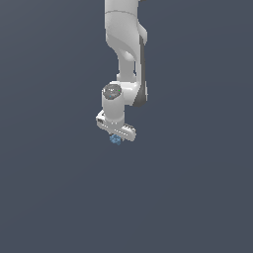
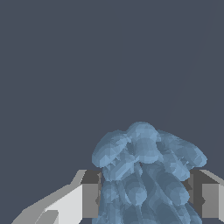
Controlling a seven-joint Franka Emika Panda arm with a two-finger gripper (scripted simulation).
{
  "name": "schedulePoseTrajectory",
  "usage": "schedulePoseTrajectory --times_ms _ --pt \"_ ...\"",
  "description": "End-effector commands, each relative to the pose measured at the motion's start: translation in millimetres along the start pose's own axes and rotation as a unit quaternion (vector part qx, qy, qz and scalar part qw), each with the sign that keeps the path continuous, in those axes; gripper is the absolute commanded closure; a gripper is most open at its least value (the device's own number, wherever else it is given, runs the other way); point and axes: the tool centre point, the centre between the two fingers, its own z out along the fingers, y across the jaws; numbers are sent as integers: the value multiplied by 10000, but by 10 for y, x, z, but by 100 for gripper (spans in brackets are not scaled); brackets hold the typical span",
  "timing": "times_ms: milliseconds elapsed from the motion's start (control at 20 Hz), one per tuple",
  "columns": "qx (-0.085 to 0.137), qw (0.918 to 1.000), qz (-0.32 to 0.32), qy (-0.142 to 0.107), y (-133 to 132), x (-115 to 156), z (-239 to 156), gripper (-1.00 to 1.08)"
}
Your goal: Pick up the object and move it to a goal position.
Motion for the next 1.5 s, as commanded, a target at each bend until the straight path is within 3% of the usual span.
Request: schedulePoseTrajectory --times_ms 0,750,1100,1450 --pt "0 10000 5 2 127 145 -27 108" --pt "-3 10000 2 -2 938 1165 -198 108" --pt "-3 10000 2 -2 1079 1365 -229 108" --pt "-3 10000 4 -2 1091 1393 -230 108"
